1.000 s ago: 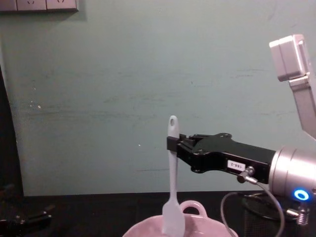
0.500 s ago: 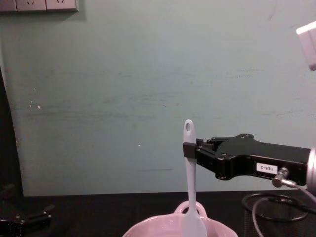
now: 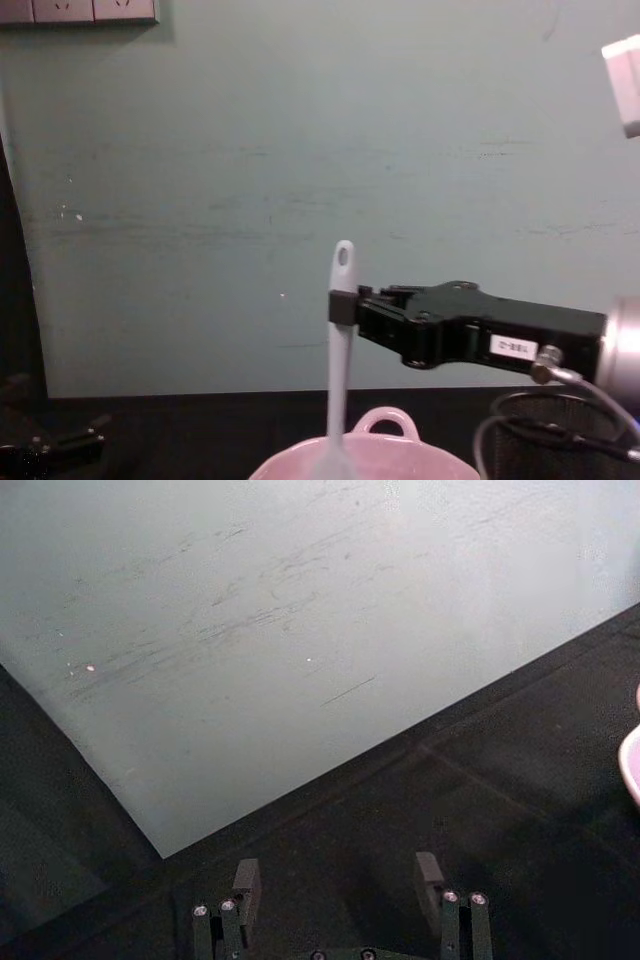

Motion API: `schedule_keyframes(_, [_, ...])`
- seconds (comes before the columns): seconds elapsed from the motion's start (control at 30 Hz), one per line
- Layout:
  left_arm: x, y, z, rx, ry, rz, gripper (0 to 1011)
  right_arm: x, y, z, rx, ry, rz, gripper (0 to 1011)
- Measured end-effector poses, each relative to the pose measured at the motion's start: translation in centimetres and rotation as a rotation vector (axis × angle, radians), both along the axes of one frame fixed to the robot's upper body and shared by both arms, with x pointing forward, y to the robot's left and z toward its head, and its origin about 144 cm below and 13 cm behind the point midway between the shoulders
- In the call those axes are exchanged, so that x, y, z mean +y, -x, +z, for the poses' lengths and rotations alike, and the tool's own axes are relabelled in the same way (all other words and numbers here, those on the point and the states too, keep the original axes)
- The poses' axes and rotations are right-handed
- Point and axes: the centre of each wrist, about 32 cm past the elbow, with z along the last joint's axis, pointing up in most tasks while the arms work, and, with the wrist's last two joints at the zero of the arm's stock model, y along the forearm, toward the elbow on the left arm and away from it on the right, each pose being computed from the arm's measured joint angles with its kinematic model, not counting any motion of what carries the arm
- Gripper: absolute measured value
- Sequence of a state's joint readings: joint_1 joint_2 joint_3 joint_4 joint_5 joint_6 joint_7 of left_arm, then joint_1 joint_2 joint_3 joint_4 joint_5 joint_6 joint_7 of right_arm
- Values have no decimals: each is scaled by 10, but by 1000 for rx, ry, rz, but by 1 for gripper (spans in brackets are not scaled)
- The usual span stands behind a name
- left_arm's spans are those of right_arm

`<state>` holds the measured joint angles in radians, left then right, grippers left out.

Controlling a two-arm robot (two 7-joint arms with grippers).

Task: Use the one hand to pick up the spoon and stir the clear water in the bowl.

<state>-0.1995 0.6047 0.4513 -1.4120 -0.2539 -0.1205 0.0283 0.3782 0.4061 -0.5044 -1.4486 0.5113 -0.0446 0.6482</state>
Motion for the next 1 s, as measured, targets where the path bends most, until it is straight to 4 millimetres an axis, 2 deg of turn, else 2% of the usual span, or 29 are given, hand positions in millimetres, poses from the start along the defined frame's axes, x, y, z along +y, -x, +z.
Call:
schedule_keyframes(0.27, [0, 0, 0, 0, 0, 0, 1011, 16, -16, -7, -4, -55, 10, 117])
schedule_keyframes(0.47, [0, 0, 0, 0, 0, 0, 1011, 22, -27, -13, -46, -47, -53, 117])
schedule_keyframes(0.77, [0, 0, 0, 0, 0, 0, 1011, 14, -34, -17, -109, -20, -165, 117])
schedule_keyframes(1.0, [0, 0, 0, 0, 0, 0, 1011, -1, -27, -14, -129, 20, -202, 117])
